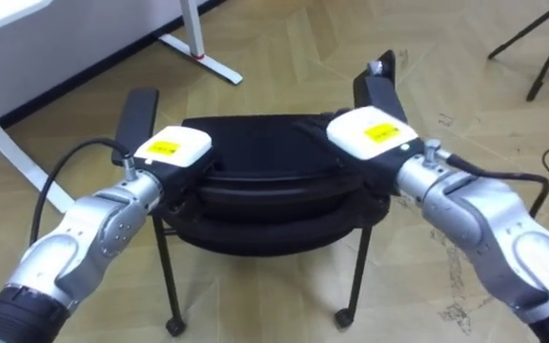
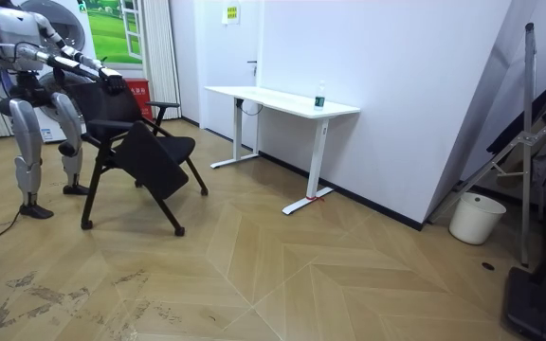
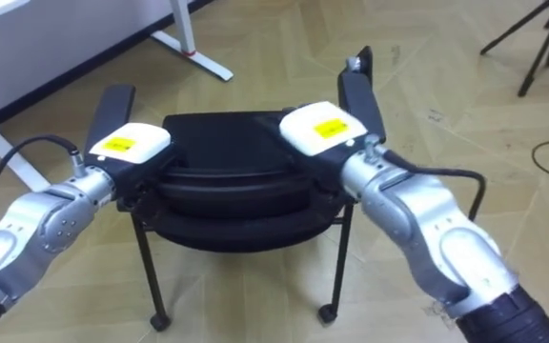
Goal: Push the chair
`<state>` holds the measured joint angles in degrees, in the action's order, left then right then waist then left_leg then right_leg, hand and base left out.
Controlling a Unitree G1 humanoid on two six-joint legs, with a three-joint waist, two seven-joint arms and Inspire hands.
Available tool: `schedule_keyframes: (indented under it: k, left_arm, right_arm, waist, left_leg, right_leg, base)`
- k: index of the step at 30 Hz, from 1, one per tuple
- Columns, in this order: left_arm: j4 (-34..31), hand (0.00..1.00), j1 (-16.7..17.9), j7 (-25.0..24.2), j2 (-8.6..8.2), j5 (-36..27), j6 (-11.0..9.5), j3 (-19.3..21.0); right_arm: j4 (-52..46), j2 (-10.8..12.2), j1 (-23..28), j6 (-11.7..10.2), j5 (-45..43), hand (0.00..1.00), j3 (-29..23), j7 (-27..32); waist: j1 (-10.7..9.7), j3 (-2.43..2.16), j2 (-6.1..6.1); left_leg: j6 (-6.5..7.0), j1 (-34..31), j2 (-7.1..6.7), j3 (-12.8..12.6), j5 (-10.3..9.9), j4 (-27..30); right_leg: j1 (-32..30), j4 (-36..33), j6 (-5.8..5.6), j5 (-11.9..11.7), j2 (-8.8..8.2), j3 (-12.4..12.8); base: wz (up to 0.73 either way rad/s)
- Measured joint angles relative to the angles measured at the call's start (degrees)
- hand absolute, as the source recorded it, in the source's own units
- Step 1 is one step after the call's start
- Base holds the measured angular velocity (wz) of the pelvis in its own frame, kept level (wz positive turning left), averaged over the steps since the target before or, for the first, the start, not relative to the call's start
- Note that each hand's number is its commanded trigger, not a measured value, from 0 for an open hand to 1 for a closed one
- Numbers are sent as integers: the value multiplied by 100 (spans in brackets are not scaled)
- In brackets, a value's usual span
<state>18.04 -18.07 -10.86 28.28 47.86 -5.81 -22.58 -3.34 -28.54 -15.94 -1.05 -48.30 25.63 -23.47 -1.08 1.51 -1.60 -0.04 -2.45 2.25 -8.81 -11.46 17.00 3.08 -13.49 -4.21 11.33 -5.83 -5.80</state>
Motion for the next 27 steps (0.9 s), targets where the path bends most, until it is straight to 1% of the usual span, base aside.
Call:
schedule_keyframes:
  k: [2,3,5,7,9,10,12,14,18,20,23,24,25,27]
  left_arm:
    - [-2,100,-1,12,-13,14,3,-2]
    - [-3,100,-1,12,-18,14,6,-2]
    - [-12,100,-1,43,-32,14,33,-2]
    - [-14,100,-2,65,-61,15,54,-1]
    - [-13,100,-2,80,-87,14,65,-1]
    - [-12,100,1,121,-99,13,68,-2]
    - [-4,100,1,129,-130,20,97,-13]
    - [5,100,3,143,-213,133,133,-17]
    - [4,100,3,118,-345,196,205,-17]
    - [3,100,3,104,-413,241,237,-18]
    - [10,100,4,56,-496,242,327,-48]
    - [11,100,9,47,-516,241,343,-94]
    - [11,100,9,54,-520,238,344,-153]
    - [10,100,9,69,-522,237,337,-236]
  right_arm:
    - [115,162,0,4,73,0,6,-1]
    - [150,197,0,4,76,0,6,-1]
    - [345,309,0,-1,72,0,12,1]
    - [516,369,0,13,57,0,12,0]
    - [634,398,0,42,64,0,12,3]
    - [711,395,0,29,78,0,10,122]
    - [792,413,10,7,87,0,13,258]
    - [974,413,45,-86,36,0,13,532]
    - [1180,443,150,-98,-20,0,9,966]
    - [1289,446,165,-114,-27,0,10,1188]
    - [1447,446,201,-193,-28,0,10,1500]
    - [1522,446,249,-217,-27,0,11,1697]
    - [1615,445,269,-263,-27,0,12,1878]
    - [1711,445,300,-268,-42,0,14,2085]
  waist:
    - [0,9,15]
    - [0,14,24]
    - [2,41,68]
    - [-6,54,114]
    - [3,49,164]
    - [-3,56,188]
    - [-34,52,195]
    - [-40,51,196]
    - [-78,43,204]
    - [-153,26,247]
    - [-164,11,316]
    - [-158,2,337]
    - [-160,-7,354]
    - [-158,-16,375]
  left_leg:
    - [-1,5,0,17,0,1]
    - [-1,6,0,17,-1,2]
    - [-2,-7,-1,18,-1,9]
    - [-2,-30,-1,30,-2,27]
    - [-2,-78,-1,42,-2,45]
    - [-2,-100,-1,57,-1,53]
    - [-2,-104,-3,102,-1,63]
    - [-4,-102,-3,132,-2,84]
    - [-12,-146,-3,208,-11,172]
    - [-12,-232,-7,294,-12,251]
    - [-12,-240,-6,305,-12,274]
    - [-12,-223,-6,301,-12,274]
    - [-12,-210,-5,294,-12,270]
    - [-12,-197,-5,287,-12,268]
  right_leg:
    - [18,7,0,0,-2,-48]
    - [21,11,0,0,-2,-48]
    - [39,71,17,-13,-1,-48]
    - [46,88,18,-17,0,-68]
    - [14,88,19,-18,0,-78]
    - [1,87,21,-20,0,-98]
    - [28,86,21,-21,0,-166]
    - [53,85,23,-22,-1,-227]
    - [80,79,24,-23,2,-288]
    - [81,80,29,-26,6,-380]
    - [88,81,34,-30,10,-389]
    - [103,81,34,-30,10,-388]
    - [111,80,35,-30,10,-384]
    - [124,77,35,-31,10,-378]
  base:
    - [4]
    - [0]
    - [0]
    - [2]
    - [4]
    - [8]
    - [11]
    - [7]
    - [9]
    - [17]
    - [4]
    - [0]
    - [0]
    - [0]
